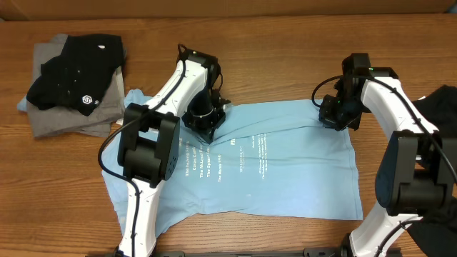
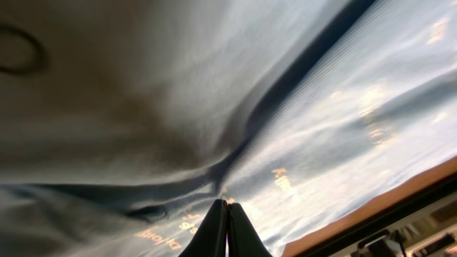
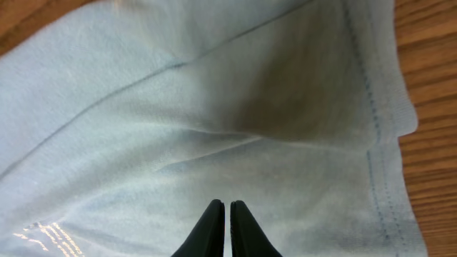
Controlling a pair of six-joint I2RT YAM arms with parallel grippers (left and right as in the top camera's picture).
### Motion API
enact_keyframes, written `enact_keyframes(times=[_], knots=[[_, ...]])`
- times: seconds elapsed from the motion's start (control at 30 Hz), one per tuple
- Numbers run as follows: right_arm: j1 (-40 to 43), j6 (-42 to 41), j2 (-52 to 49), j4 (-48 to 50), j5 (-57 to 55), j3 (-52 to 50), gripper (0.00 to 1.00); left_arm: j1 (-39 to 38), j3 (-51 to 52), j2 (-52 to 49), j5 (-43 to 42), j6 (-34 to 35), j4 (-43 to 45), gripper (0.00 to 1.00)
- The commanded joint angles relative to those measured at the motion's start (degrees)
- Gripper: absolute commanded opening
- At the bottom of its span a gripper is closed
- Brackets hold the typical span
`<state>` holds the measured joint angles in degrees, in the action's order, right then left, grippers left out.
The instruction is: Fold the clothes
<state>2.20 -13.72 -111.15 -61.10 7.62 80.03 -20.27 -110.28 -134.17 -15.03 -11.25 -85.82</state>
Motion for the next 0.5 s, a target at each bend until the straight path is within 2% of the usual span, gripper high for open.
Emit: enact_keyframes(times=[0.0,0.17,0.47], knots=[[2.1,-0.1,1.4,0.5,1.9,0.3,0.08,-0.4,-6.7,0.1,-2.1,0.1,-0.5,0.04],[4.9,0.1,3.5,0.6,7.4,0.3,0.08,-0.9,-10.3,0.1,-5.9,0.1,6.2,0.04],[7.6,4.3,16.7,-1.0,15.8,1.3,0.13,-7.0,-5.7,-1.9,-5.8,-0.6,17.2,0.04]])
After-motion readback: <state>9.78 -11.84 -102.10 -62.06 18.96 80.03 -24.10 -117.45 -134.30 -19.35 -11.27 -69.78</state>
